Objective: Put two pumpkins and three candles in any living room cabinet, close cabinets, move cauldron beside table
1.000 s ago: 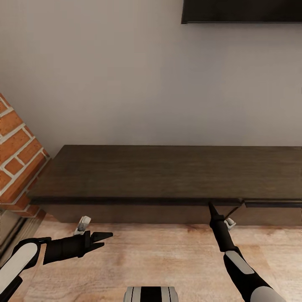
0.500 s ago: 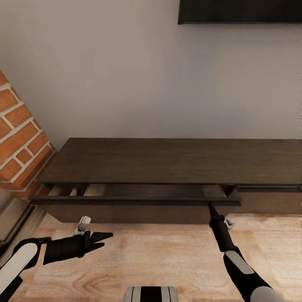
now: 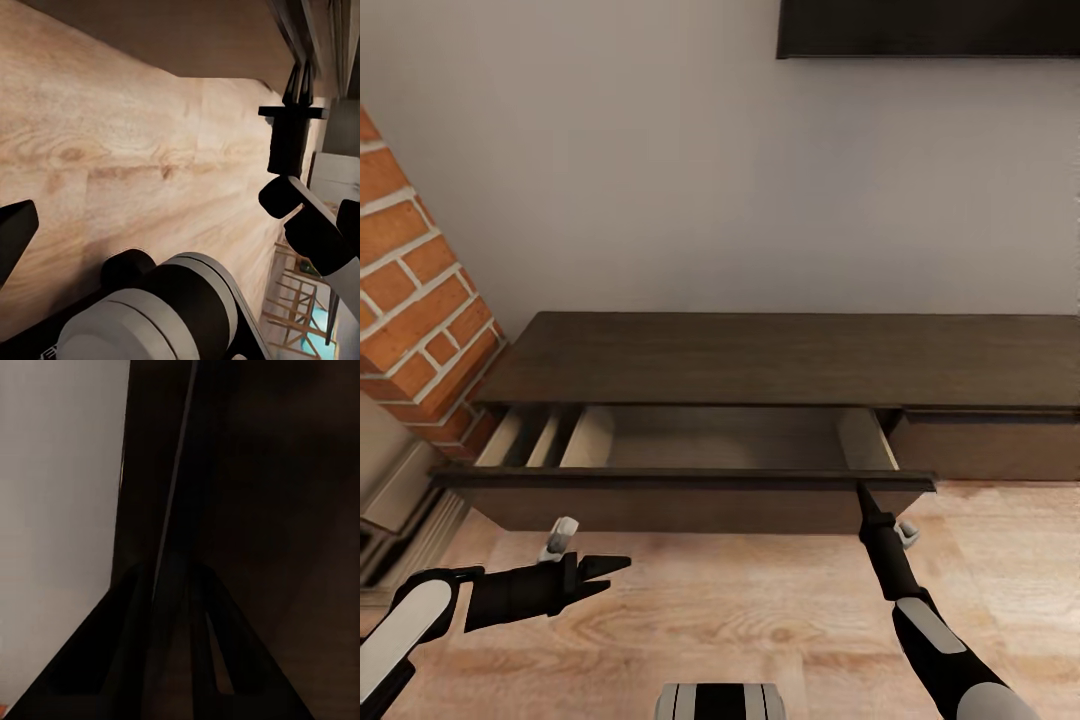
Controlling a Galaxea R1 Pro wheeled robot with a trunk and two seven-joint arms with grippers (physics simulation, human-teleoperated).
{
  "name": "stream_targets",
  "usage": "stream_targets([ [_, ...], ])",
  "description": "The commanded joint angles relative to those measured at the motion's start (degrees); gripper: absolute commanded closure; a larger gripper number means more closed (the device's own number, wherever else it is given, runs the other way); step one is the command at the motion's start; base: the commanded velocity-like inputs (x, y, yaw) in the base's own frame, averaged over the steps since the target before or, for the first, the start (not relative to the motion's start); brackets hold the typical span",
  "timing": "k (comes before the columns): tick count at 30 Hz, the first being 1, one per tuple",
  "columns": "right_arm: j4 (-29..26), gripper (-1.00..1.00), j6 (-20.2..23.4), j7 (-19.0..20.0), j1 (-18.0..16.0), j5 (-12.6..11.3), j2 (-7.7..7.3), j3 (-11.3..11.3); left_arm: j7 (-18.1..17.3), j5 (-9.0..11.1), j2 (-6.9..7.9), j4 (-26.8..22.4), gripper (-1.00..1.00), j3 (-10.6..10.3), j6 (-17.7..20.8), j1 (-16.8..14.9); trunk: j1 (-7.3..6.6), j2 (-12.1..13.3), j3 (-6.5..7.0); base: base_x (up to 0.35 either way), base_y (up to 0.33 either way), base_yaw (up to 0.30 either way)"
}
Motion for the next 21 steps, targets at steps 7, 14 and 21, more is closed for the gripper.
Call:
stream_targets([
  [7,0.15,1.0,-0.1,0.18,0.01,-0.76,-0.09,0.46,-0.58,-0.54,0.04,0.01,-1.0,-0.04,0.05,-0.03,-0.03,-0.01,-0.05,-0.261,0.0,0.0],
  [14,0.15,1.0,-0.1,0.18,0.01,-0.76,-0.09,0.44,-0.58,-0.54,0.04,0.01,-1.0,-0.03,0.05,-0.03,-0.03,-0.01,-0.05,-0.248,0.0,0.0],
  [21,0.15,1.0,-0.1,0.18,0.01,-0.76,-0.09,0.44,-0.58,-0.54,0.04,0.01,-1.0,-0.02,0.05,-0.03,-0.03,-0.01,-0.05,-0.078,0.0,0.0],
])
